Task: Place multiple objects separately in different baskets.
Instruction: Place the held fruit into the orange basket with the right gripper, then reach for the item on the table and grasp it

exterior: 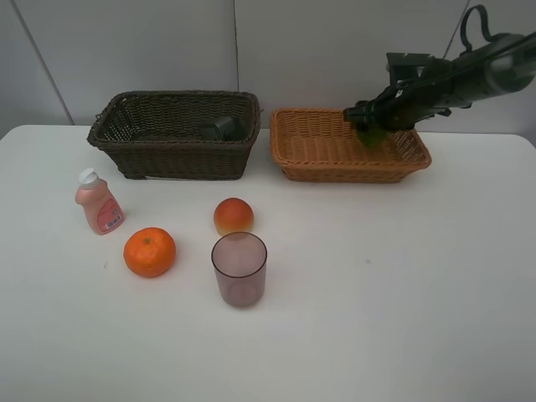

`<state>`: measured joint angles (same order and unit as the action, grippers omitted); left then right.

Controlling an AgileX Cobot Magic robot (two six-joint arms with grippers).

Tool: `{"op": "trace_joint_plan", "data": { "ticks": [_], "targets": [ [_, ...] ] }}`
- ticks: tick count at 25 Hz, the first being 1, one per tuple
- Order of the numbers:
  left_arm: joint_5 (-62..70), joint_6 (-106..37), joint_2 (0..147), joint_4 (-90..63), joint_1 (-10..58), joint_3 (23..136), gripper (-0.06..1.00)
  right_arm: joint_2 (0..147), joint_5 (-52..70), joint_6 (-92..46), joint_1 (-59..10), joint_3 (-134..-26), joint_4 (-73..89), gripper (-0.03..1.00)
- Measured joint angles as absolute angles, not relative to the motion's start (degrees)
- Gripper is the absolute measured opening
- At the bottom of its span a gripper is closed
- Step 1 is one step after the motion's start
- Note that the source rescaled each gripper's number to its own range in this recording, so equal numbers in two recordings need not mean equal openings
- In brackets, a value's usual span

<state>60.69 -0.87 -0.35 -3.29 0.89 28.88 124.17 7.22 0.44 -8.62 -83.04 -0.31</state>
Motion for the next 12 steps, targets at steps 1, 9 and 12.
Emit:
{"op": "trace_joint_plan", "data": {
  "ticks": [1, 9, 12],
  "targets": [
    [60.7, -0.9, -0.4, -3.3, 0.9, 28.9, 0.93, 124.2, 7.2, 0.4, -8.6, -83.0, -0.3, 0.51],
    [60.7, -0.9, -0.4, -3.3, 0.9, 28.9, 0.93, 124.2, 6.9, 0.4, -8.6, -83.2, 0.0, 0.74],
    [60.7, -0.9, -0.4, -3.3, 0.9, 28.9, 0.93, 124.2, 7.0, 0.4, -8.6, -83.2, 0.0, 0.76]
  ]
}}
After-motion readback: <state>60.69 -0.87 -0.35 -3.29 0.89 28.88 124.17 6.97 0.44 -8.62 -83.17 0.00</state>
